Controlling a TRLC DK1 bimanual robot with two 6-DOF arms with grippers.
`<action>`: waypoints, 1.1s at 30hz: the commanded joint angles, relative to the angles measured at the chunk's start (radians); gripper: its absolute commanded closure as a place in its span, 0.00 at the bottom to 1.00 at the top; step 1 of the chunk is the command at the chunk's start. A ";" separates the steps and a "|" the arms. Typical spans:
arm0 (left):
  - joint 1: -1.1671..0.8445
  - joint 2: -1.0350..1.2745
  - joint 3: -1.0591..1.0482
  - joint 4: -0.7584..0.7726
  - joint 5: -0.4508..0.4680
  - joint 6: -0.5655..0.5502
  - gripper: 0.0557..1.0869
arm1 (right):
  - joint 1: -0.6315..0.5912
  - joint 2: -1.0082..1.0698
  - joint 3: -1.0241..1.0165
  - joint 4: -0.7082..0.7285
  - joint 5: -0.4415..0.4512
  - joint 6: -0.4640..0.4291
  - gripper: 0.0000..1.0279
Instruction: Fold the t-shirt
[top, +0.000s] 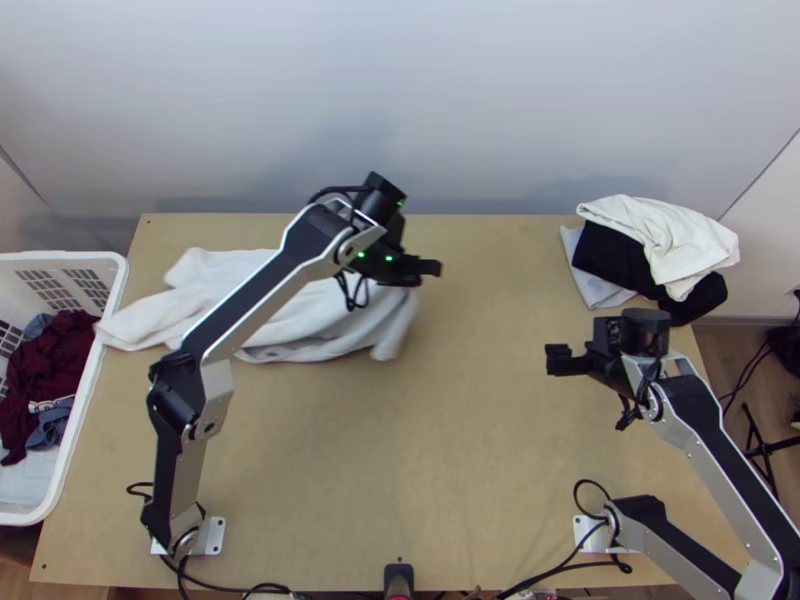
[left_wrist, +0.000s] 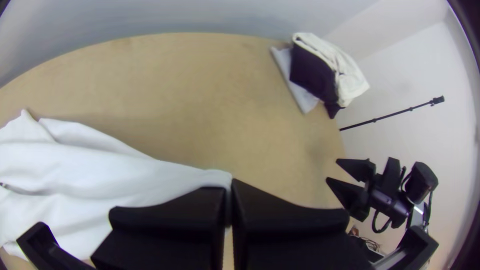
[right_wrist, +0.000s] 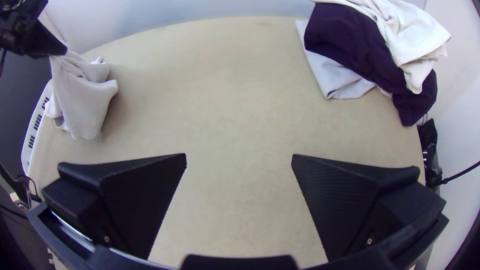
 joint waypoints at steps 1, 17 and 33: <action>-0.092 -0.018 0.041 0.161 0.020 -0.098 0.96 | -0.079 -0.017 -0.053 0.045 -0.015 0.002 0.05; 0.250 -0.149 -0.462 0.298 0.062 0.026 0.96 | -0.011 -0.024 -0.116 0.134 -0.015 0.064 0.05; 0.430 -0.268 -0.700 -0.006 0.155 0.374 0.05 | 0.179 0.059 -0.081 0.166 -0.065 0.146 0.04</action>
